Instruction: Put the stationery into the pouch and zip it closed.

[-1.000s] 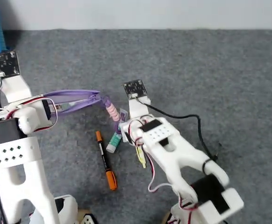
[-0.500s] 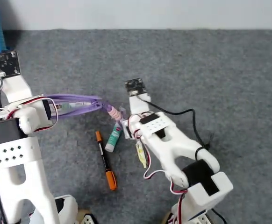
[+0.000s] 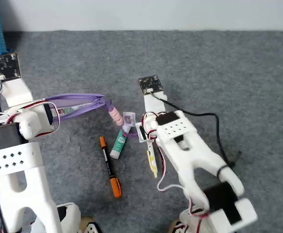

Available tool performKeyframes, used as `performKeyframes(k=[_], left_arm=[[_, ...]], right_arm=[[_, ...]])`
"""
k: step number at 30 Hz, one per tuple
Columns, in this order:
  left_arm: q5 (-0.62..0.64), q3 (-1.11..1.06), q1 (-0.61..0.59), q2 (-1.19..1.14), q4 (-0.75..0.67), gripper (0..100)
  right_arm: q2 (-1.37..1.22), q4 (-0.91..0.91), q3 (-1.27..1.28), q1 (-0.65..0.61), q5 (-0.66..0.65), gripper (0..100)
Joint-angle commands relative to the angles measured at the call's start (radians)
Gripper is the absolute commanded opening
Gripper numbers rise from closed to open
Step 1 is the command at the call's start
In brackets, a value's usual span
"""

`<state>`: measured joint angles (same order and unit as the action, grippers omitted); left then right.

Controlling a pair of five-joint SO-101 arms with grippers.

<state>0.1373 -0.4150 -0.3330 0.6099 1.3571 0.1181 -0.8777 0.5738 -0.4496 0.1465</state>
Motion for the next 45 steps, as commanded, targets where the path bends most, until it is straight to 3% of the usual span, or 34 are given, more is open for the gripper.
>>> performKeyframes(k=[1, 6, 13, 22, 27, 38, 45], left_arm=[[0.009, 0.047, -0.002, 0.003, 0.000, 1], [0.009, 0.047, -0.003, 0.003, 0.003, 1], [0.009, 0.047, -0.003, 0.003, 0.003, 1], [0.009, 0.047, -0.005, 0.003, 0.005, 1], [0.009, 0.047, -0.005, 0.003, 0.005, 1], [0.009, 0.047, -0.005, 0.003, 0.005, 1], [0.009, 0.047, 0.000, 0.003, 0.005, 1]], right_arm=[[0.142, -0.097, -0.038, 0.024, -0.011, 0.8], [0.216, -0.219, -0.038, 0.059, -0.011, 0.8], [0.222, -0.225, -0.034, 0.208, -0.075, 0.8], [0.222, 0.002, 0.172, 0.194, -0.080, 4.1], [0.226, -0.047, 0.173, 0.197, -0.077, 19.9], [0.234, -0.059, 0.173, 0.199, -0.081, 20.5], [0.377, -0.246, 0.169, 0.163, -0.074, 20.5]])
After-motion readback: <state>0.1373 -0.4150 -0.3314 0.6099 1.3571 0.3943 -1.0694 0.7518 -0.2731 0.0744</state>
